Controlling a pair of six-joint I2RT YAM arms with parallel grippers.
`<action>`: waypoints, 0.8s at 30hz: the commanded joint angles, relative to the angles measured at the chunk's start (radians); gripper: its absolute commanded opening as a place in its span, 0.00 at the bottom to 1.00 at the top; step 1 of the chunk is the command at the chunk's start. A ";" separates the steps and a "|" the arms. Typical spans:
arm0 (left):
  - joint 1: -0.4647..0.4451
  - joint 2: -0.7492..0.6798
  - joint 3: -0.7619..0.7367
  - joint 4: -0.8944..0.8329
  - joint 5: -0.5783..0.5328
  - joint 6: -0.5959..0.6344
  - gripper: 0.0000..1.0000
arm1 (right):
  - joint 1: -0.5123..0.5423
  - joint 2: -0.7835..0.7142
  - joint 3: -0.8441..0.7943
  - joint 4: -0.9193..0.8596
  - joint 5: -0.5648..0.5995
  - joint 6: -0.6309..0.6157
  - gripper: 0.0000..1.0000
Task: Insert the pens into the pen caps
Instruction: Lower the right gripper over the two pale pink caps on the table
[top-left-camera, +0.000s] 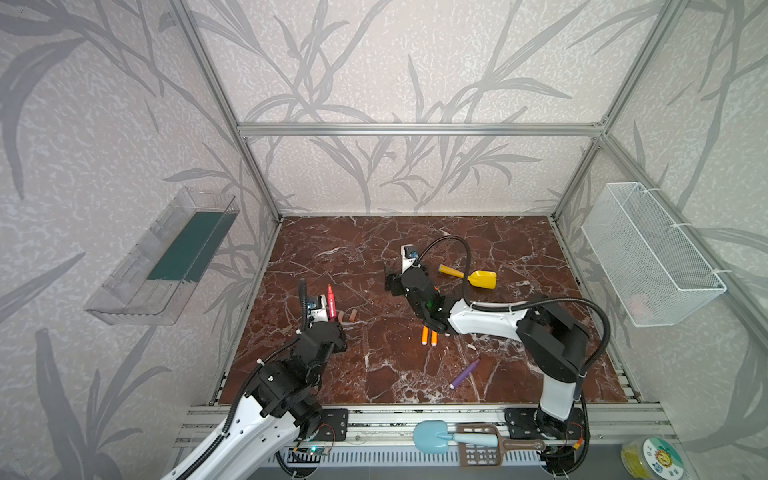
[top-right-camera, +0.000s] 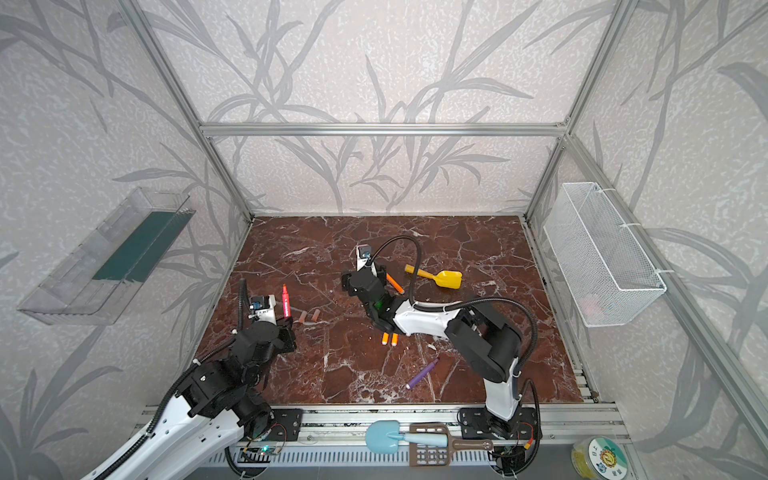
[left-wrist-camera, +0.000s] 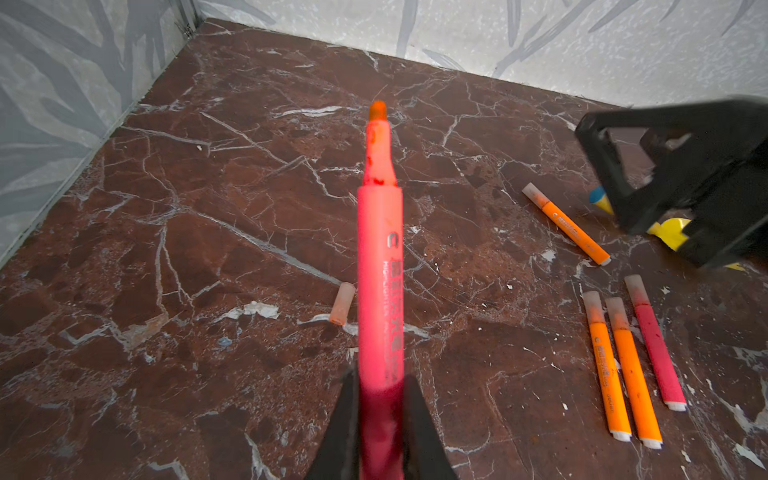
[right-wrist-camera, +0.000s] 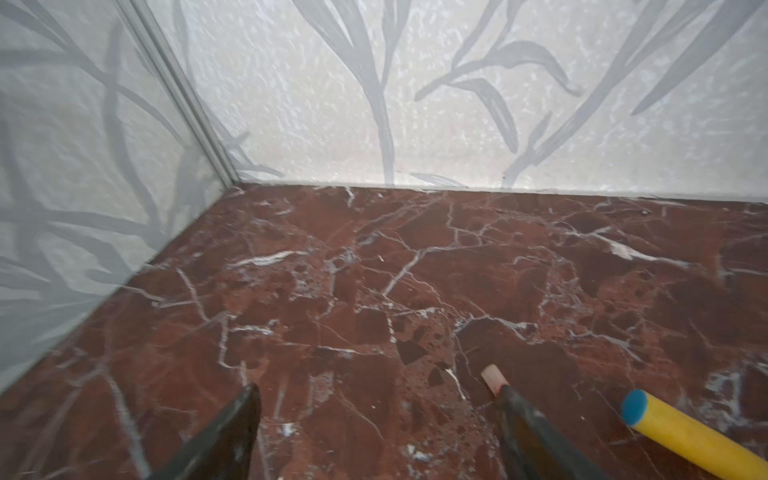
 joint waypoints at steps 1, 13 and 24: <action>0.006 -0.015 0.005 -0.027 -0.024 -0.036 0.00 | 0.006 0.032 0.012 -0.149 -0.256 0.156 0.80; 0.015 -0.119 -0.014 -0.133 -0.107 -0.106 0.00 | 0.124 0.229 0.270 -0.461 -0.349 0.170 0.77; 0.016 -0.106 -0.021 -0.129 -0.116 -0.106 0.00 | 0.159 0.436 0.561 -0.673 -0.324 0.121 0.76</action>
